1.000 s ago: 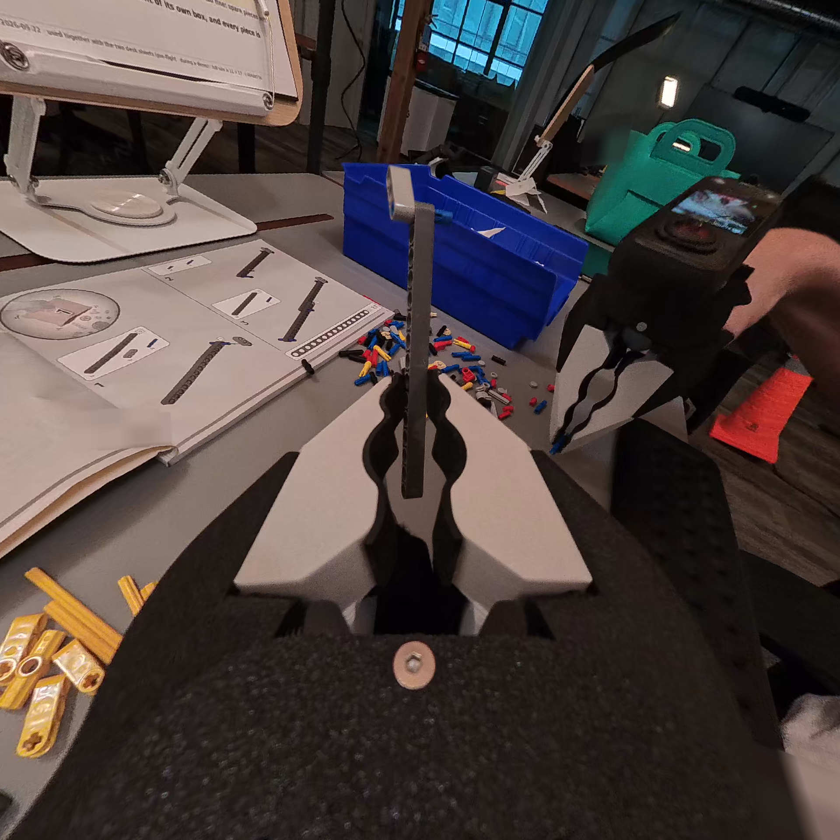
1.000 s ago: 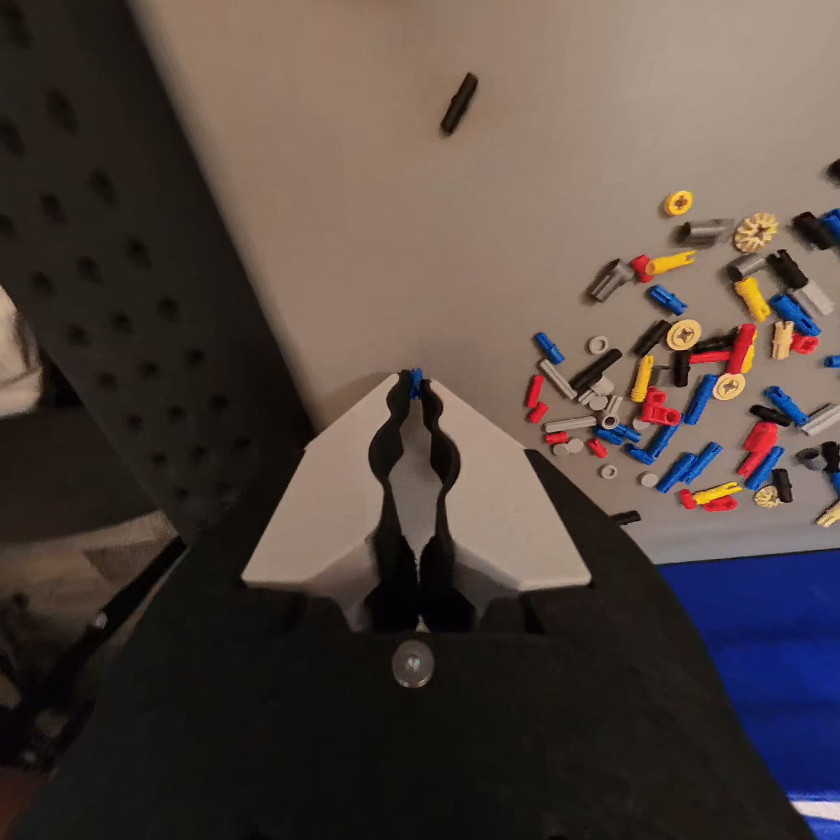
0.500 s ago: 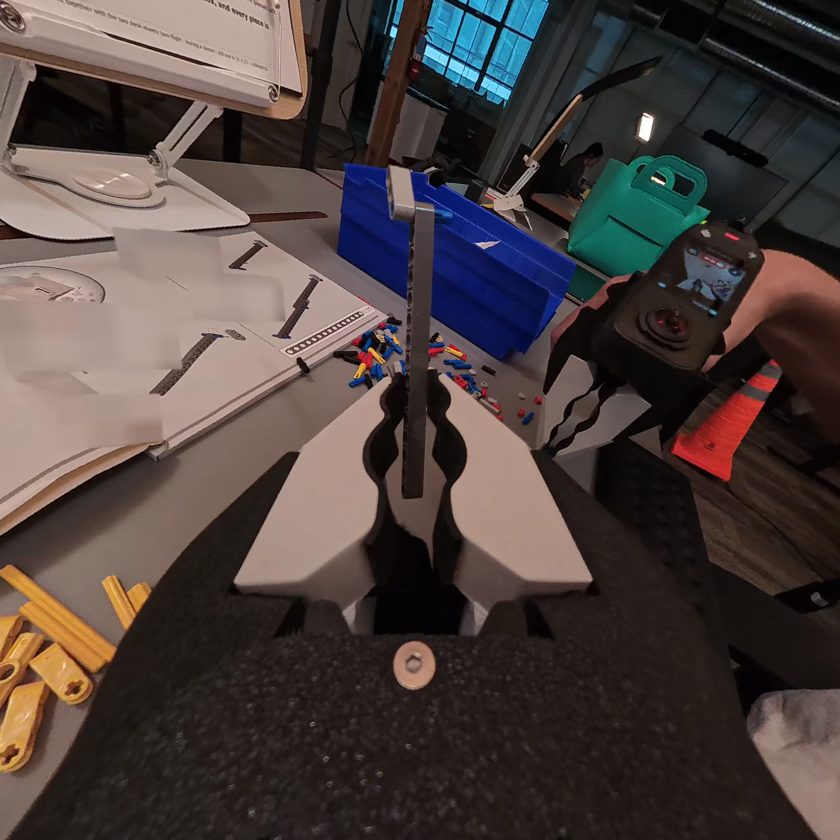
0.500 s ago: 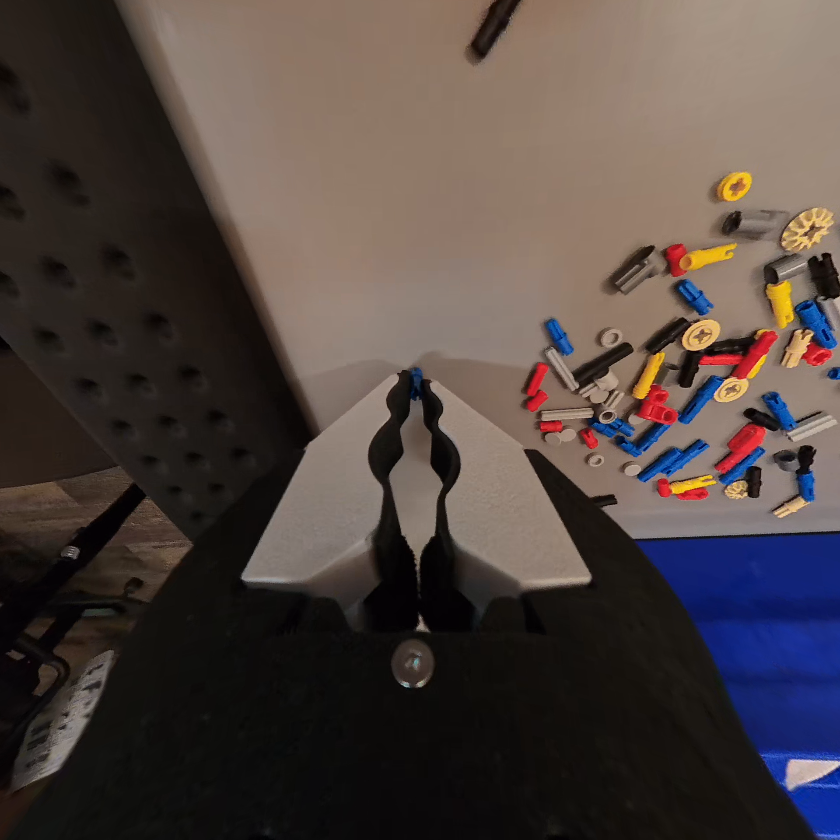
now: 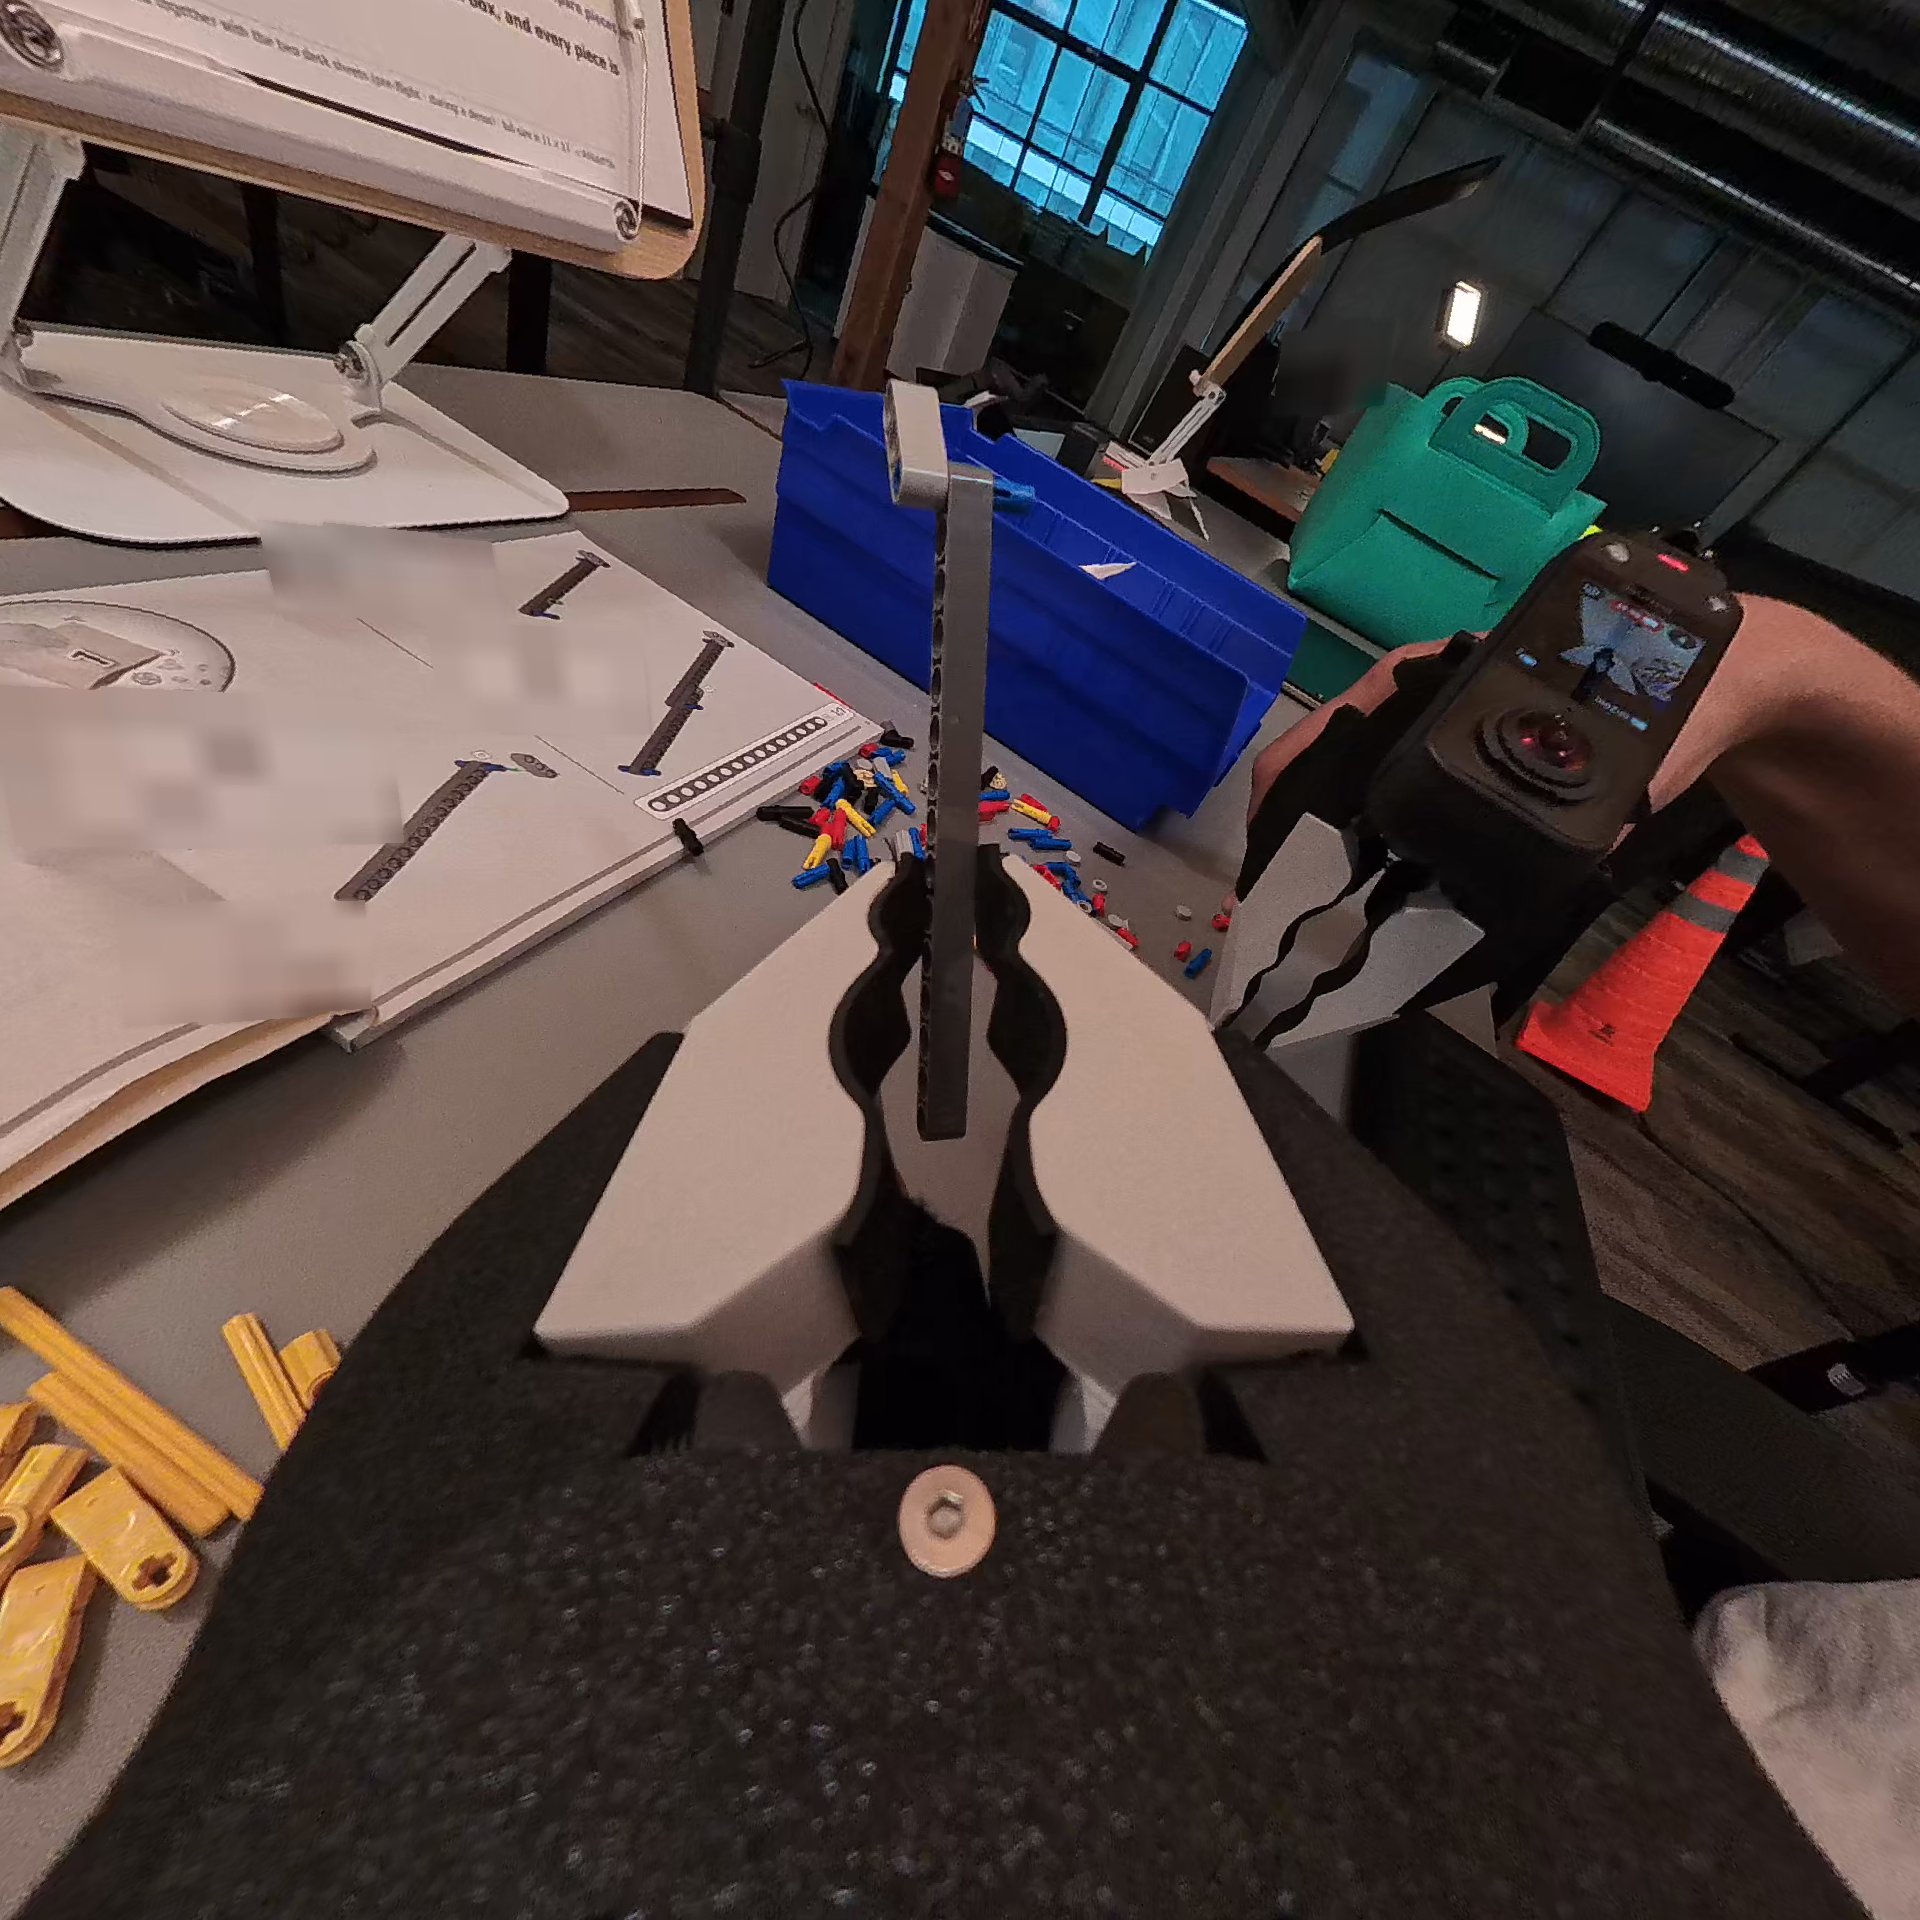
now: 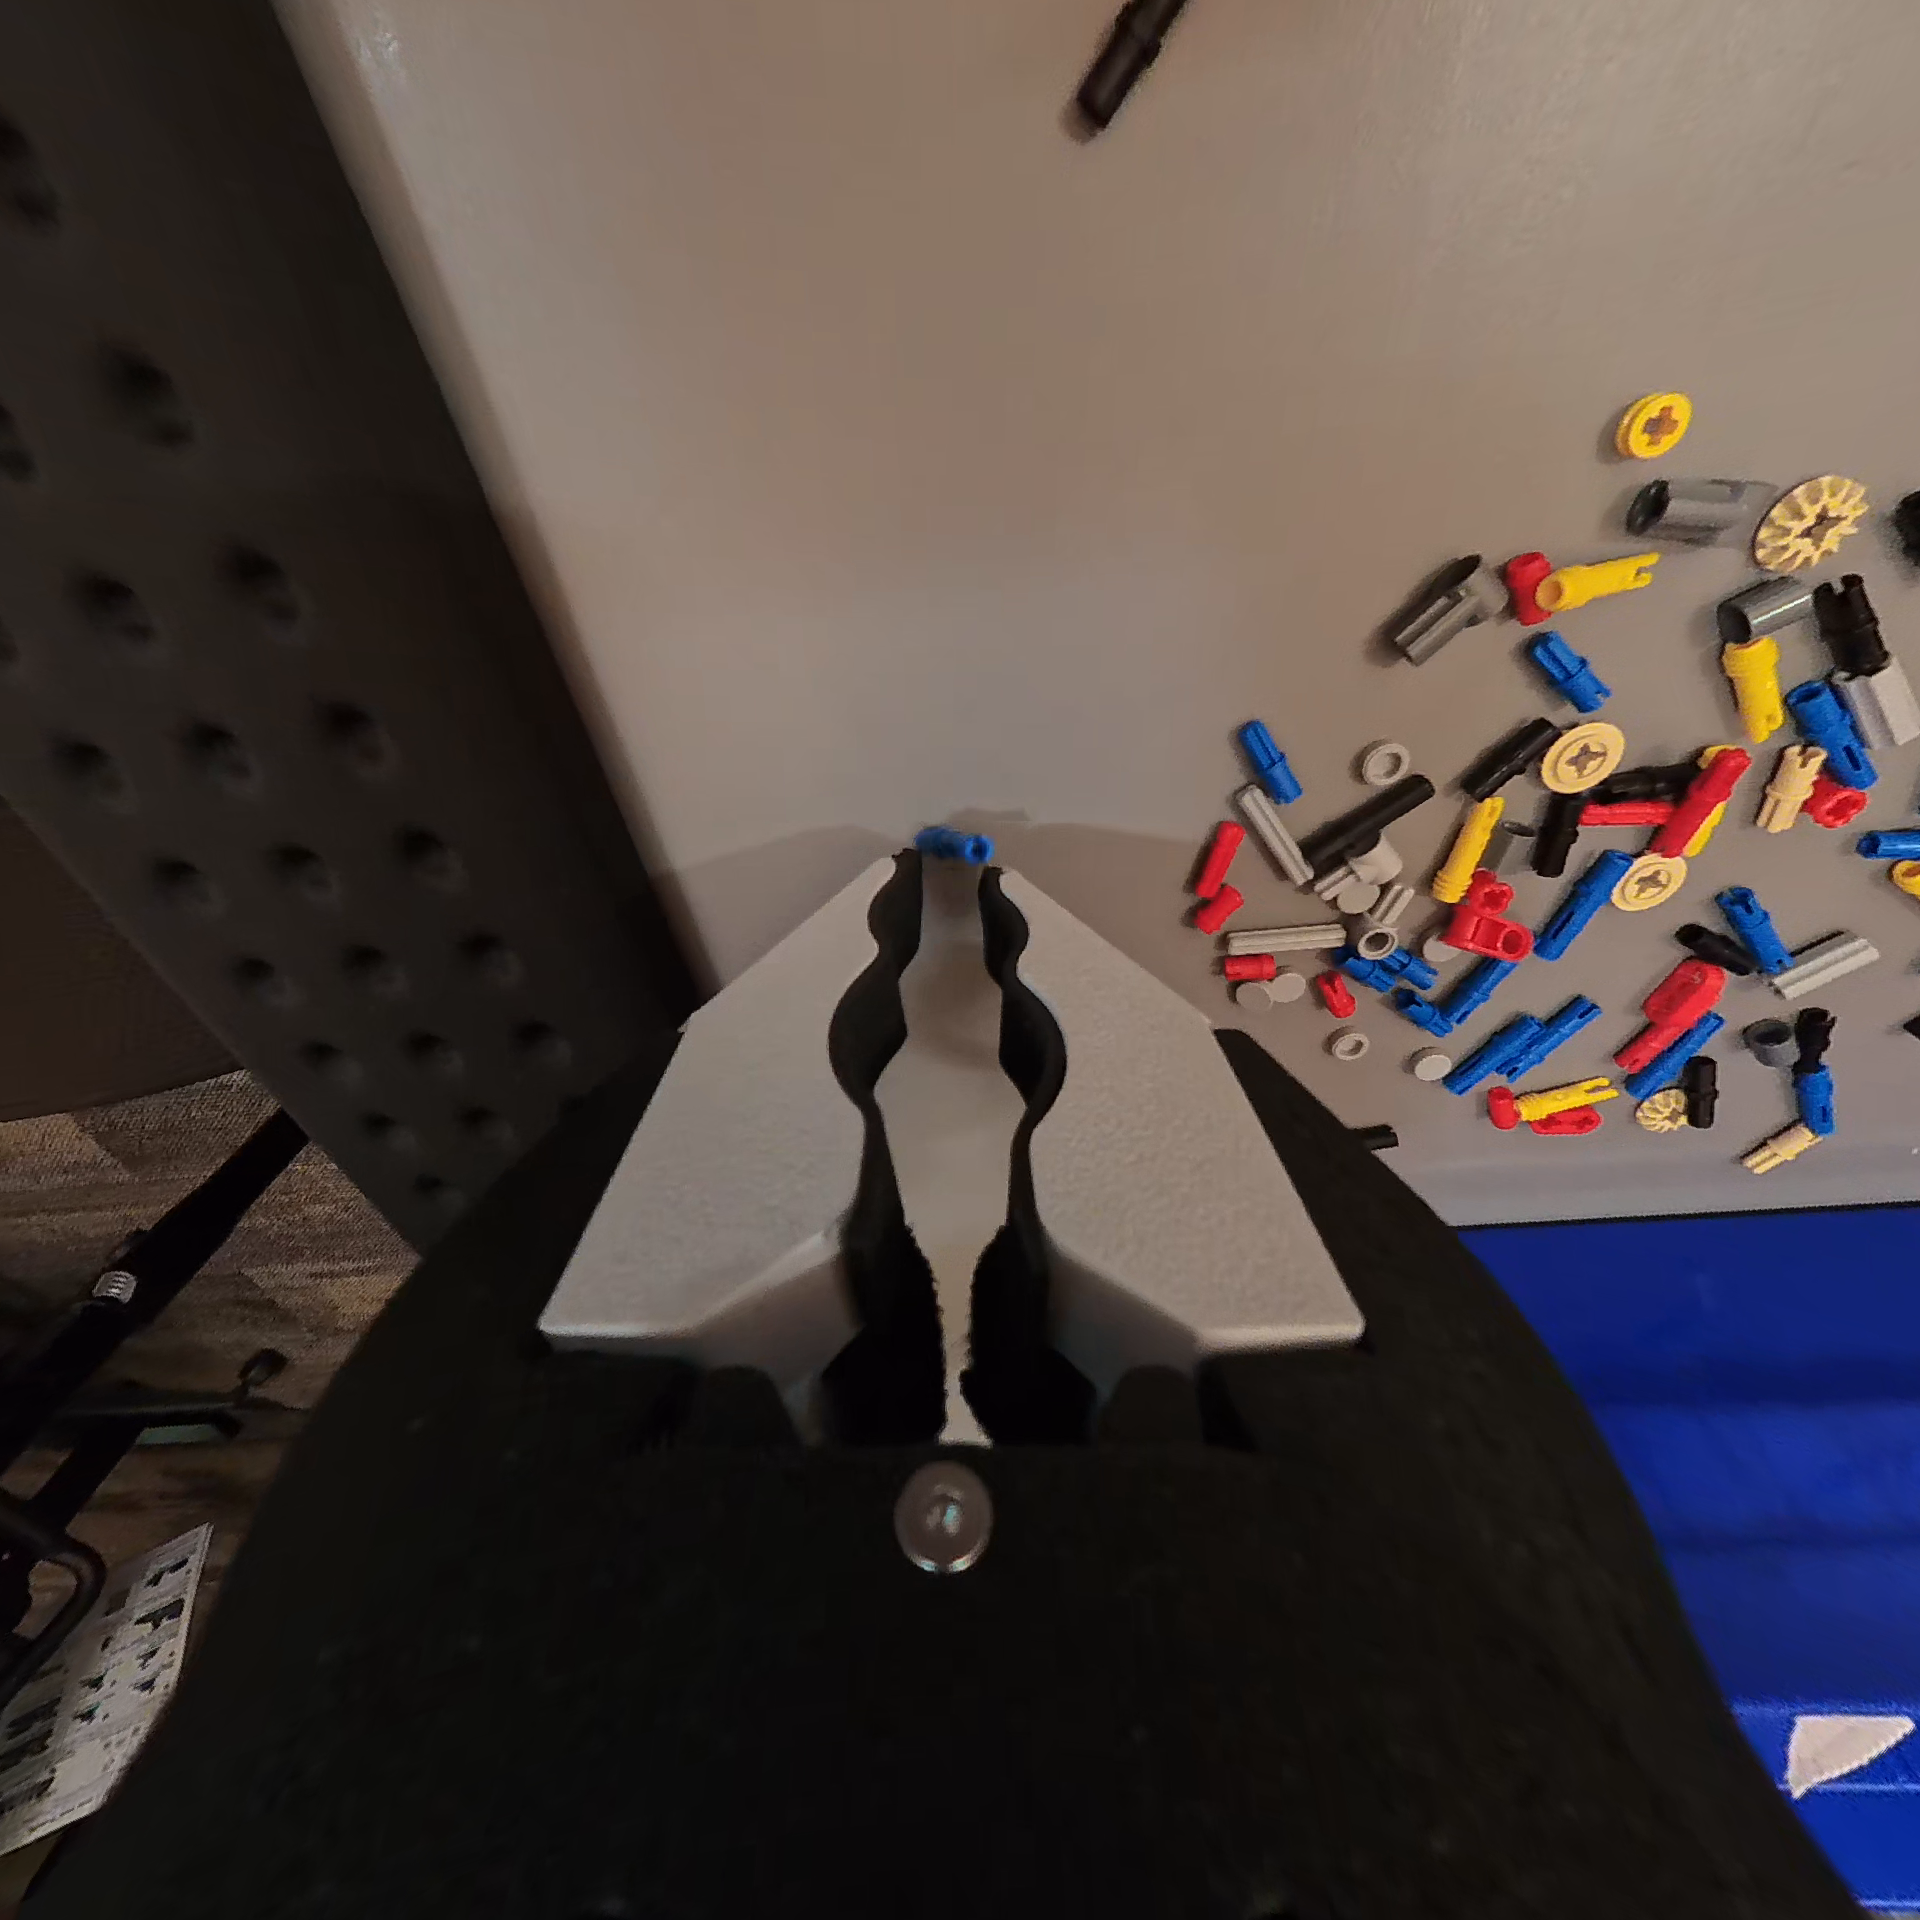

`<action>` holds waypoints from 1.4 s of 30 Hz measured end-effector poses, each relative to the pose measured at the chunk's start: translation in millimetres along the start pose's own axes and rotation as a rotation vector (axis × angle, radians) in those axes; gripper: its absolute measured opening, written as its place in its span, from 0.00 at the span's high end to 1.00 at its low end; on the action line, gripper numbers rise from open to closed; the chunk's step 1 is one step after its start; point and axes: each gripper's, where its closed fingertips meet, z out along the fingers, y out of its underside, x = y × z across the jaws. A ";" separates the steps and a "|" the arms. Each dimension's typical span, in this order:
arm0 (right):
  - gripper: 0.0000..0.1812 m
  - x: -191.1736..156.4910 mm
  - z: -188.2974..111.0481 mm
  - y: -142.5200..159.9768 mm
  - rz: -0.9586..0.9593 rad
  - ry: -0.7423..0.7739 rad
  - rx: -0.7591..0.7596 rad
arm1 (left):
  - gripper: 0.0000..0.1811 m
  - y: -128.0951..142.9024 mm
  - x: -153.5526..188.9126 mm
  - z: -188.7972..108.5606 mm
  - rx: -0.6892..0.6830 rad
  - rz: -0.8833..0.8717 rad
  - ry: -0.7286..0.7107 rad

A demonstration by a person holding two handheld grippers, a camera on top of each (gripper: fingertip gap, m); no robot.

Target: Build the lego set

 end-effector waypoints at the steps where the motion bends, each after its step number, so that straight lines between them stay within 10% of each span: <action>1: 0.94 0.4 -0.2 0.8 -0.002 0.005 -0.002 | 0.96 -0.3 -0.1 -0.1 0.003 -0.002 0.000; 10: 0.92 5.0 -7.1 -7.2 0.027 0.045 0.093 | 0.96 0.9 2.0 0.6 -0.001 -0.003 0.010; 18: 0.82 72.2 -147.2 -133.4 0.611 -0.039 1.250 | 0.96 -6.1 16.3 0.3 0.047 0.015 0.067; 21: 0.85 86.7 -172.1 -143.7 0.722 -0.032 1.453 | 0.96 -1.9 20.3 3.0 0.032 0.048 0.065; 26: 0.77 92.4 -194.8 -124.5 0.728 0.199 1.479 | 0.96 1.8 16.4 3.5 0.021 0.052 0.040; 30: 0.65 89.8 -182.2 -133.7 0.538 0.533 1.206 | 0.96 4.1 15.0 4.6 -0.005 0.176 -0.027; 34: 0.79 91.9 -182.3 -135.2 0.472 0.820 1.068 | 0.96 8.8 18.7 7.0 -0.038 0.354 -0.096; 42: 0.77 92.2 -164.3 -130.7 0.562 0.625 1.078 | 0.96 5.2 20.3 2.0 -0.033 0.622 -0.230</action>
